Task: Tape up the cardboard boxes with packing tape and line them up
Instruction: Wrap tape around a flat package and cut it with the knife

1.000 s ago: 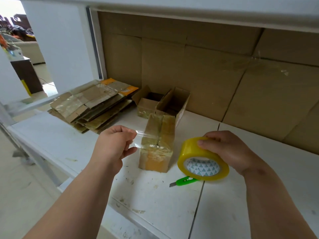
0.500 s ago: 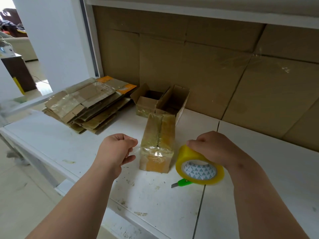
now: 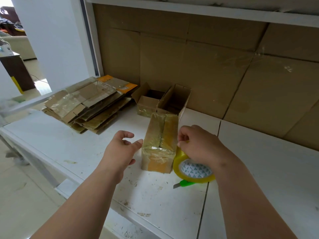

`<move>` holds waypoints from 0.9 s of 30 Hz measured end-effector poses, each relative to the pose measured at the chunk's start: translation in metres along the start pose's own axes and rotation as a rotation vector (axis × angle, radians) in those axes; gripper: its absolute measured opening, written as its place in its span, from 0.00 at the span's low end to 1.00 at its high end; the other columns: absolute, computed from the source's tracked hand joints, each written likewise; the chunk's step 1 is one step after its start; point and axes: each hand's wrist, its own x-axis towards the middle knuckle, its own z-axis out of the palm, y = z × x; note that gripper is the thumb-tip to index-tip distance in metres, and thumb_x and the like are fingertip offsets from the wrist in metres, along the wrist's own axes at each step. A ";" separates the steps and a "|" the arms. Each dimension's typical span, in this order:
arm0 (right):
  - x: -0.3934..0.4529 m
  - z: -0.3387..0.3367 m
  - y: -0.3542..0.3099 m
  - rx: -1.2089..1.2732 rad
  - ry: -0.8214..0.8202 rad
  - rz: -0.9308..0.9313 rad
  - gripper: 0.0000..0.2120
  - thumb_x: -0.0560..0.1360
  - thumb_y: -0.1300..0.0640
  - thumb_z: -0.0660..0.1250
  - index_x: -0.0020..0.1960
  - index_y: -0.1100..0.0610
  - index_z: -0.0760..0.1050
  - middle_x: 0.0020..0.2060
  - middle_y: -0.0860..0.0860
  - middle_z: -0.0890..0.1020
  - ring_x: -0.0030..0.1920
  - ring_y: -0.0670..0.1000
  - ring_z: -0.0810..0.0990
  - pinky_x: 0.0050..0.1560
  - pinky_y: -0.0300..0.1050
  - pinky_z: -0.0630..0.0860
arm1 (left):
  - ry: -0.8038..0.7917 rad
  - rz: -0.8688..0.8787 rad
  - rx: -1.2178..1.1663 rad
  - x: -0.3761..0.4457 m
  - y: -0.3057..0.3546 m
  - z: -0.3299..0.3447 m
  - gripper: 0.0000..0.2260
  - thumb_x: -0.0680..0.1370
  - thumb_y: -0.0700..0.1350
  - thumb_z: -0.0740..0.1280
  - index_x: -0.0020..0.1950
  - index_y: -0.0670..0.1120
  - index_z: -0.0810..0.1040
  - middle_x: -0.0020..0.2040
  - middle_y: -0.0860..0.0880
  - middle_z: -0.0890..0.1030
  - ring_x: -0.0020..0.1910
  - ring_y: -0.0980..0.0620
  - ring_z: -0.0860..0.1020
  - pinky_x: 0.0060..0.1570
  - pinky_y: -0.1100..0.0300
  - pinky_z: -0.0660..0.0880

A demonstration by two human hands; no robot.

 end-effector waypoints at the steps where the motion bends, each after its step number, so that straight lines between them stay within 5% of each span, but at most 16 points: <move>1: -0.002 0.001 0.000 -0.008 0.005 -0.016 0.08 0.80 0.51 0.60 0.42 0.45 0.70 0.47 0.43 0.72 0.46 0.47 0.75 0.59 0.53 0.71 | 0.013 0.047 0.031 0.000 -0.001 0.000 0.06 0.78 0.46 0.71 0.53 0.49 0.76 0.46 0.44 0.76 0.43 0.48 0.75 0.43 0.52 0.76; 3: -0.006 0.002 -0.001 -0.006 0.017 -0.047 0.06 0.79 0.51 0.61 0.43 0.46 0.72 0.48 0.42 0.73 0.48 0.47 0.75 0.60 0.52 0.71 | 0.017 0.131 0.095 -0.002 -0.002 0.001 0.02 0.79 0.42 0.68 0.46 0.47 0.79 0.42 0.43 0.79 0.40 0.48 0.75 0.41 0.52 0.75; 7: -0.014 -0.001 0.000 -0.042 -0.001 -0.066 0.08 0.73 0.42 0.64 0.48 0.45 0.74 0.48 0.42 0.74 0.48 0.46 0.74 0.54 0.46 0.70 | 0.009 0.219 0.227 -0.009 0.001 0.000 0.11 0.82 0.44 0.64 0.43 0.49 0.82 0.38 0.50 0.82 0.38 0.53 0.77 0.39 0.57 0.74; 11: -0.014 0.002 0.001 -0.163 0.063 -0.109 0.15 0.72 0.36 0.67 0.49 0.45 0.72 0.45 0.43 0.75 0.45 0.47 0.75 0.48 0.45 0.66 | -0.103 0.259 0.351 -0.004 0.010 -0.015 0.07 0.80 0.46 0.67 0.54 0.54 0.83 0.42 0.55 0.85 0.46 0.56 0.82 0.45 0.63 0.75; 15: -0.012 0.011 0.002 -0.164 0.132 -0.125 0.15 0.72 0.37 0.67 0.46 0.46 0.70 0.42 0.43 0.74 0.42 0.46 0.73 0.49 0.45 0.63 | -0.221 0.340 0.553 -0.001 0.017 -0.022 0.18 0.79 0.39 0.67 0.65 0.56 0.78 0.41 0.58 0.84 0.43 0.61 0.82 0.39 0.74 0.73; 20: -0.010 0.017 0.002 -0.179 0.190 -0.106 0.15 0.71 0.36 0.66 0.45 0.47 0.68 0.40 0.43 0.74 0.39 0.44 0.70 0.51 0.46 0.62 | -0.222 0.379 0.475 -0.002 0.014 -0.021 0.18 0.76 0.36 0.69 0.62 0.55 0.79 0.40 0.57 0.83 0.41 0.62 0.82 0.46 0.66 0.77; 27: -0.012 0.020 0.002 -0.195 0.194 -0.108 0.18 0.71 0.34 0.67 0.43 0.47 0.66 0.39 0.43 0.73 0.39 0.44 0.70 0.44 0.45 0.62 | -0.253 0.473 0.521 0.000 0.008 -0.023 0.18 0.74 0.38 0.72 0.57 0.58 0.80 0.39 0.56 0.80 0.36 0.58 0.78 0.40 0.67 0.76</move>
